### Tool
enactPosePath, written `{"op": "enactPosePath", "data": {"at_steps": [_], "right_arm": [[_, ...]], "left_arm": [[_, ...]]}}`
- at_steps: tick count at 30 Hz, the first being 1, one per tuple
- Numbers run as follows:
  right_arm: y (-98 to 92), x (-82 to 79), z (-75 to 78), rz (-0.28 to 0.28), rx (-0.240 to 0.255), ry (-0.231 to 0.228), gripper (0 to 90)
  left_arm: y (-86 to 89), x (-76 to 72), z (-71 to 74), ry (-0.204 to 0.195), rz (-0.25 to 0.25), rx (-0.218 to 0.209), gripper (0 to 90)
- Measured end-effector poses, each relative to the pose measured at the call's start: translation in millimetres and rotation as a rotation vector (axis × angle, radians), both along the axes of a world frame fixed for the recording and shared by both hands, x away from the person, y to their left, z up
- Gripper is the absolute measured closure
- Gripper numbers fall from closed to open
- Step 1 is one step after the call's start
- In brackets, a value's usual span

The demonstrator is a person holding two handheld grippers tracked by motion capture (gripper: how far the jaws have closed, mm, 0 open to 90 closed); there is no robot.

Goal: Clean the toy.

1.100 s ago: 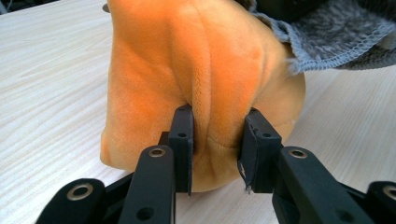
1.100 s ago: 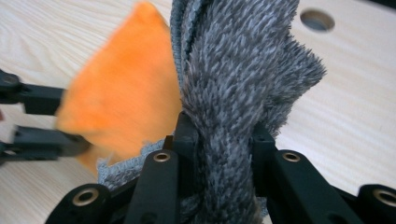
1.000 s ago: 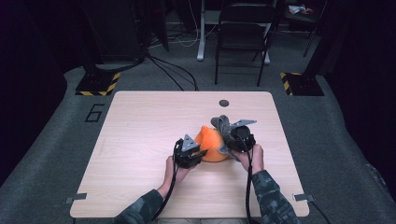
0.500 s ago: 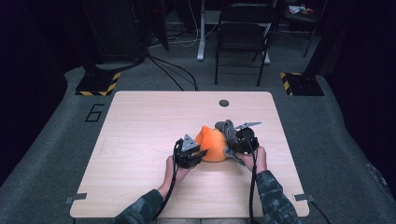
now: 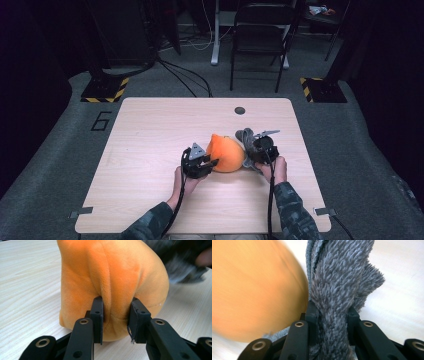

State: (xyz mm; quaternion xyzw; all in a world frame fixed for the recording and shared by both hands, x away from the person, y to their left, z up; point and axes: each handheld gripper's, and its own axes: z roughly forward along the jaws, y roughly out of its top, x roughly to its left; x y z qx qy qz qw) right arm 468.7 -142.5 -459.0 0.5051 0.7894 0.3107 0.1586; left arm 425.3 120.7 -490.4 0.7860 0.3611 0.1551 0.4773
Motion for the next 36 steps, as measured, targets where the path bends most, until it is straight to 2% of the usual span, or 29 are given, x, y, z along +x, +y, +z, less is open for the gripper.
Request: {"op": "enactPosePath", "data": {"at_steps": [3,5,7,9,12,16,19,20,21,23,26,28,31,32,34,36], "right_arm": [[2.2,-9.7,26.9,0.023,0.070,-0.067,71.8],[11.1,-15.4,35.8,0.081,0.077,-0.090,71.8],[26.0,-17.9,34.3,0.125,0.048,-0.068,71.7],[36.6,-18.5,27.6,0.126,0.010,-0.063,71.8],[35.8,-16.4,25.3,0.127,0.022,-0.068,71.7],[35.0,-15.2,24.2,0.120,0.034,-0.077,71.7],[36.4,-14.7,24.2,0.115,0.028,-0.085,71.7],[36.5,-14.5,24.1,0.114,0.030,-0.087,71.7],[36.5,-14.1,23.9,0.113,0.029,-0.086,71.7],[35.6,-12.7,22.7,0.111,0.038,-0.089,71.7],[34.2,-10.7,20.6,0.100,0.047,-0.087,71.7],[31.7,-9.9,20.7,0.101,0.053,-0.089,71.6],[29.3,-11.0,25.9,0.093,0.069,-0.101,71.7],[28.3,-11.7,29.1,0.101,0.060,-0.104,71.6],[29.8,-14.7,36.5,0.104,0.069,-0.125,71.6],[33.5,-18.3,44.1,0.115,0.081,-0.131,71.5]], "left_arm": [[-0.5,0.1,-0.2,-0.003,0.001,-0.003,68.1],[-0.2,0.2,-0.3,-0.006,-0.001,-0.003,67.8],[-0.5,-0.3,-0.8,-0.006,0.002,-0.008,66.8],[0.6,-0.2,-0.8,-0.014,-0.007,-0.010,63.1],[2.3,0.0,-0.9,-0.019,-0.027,-0.022,50.5],[-1.3,-6.3,2.5,-0.071,-0.030,0.070,35.9],[-9.3,-11.4,1.5,-0.113,-0.027,0.156,30.7],[-11.8,-11.2,-0.1,-0.114,-0.024,0.176,30.4],[-13.7,-10.1,-2.4,-0.114,-0.015,0.184,31.2],[-14.7,-7.0,-6.3,-0.112,0.005,0.164,37.6],[-14.3,-5.5,-8.4,-0.118,0.023,0.141,56.7],[-11.3,-4.6,-8.9,-0.110,0.031,0.106,66.4],[-9.3,-4.0,-8.6,-0.090,0.047,0.062,71.5],[-8.8,-4.1,-6.7,-0.086,0.048,0.061,72.3],[-7.6,-3.3,-2.4,-0.069,0.057,0.041,73.8],[-7.3,-4.3,2.3,-0.057,0.061,0.038,73.9]]}}
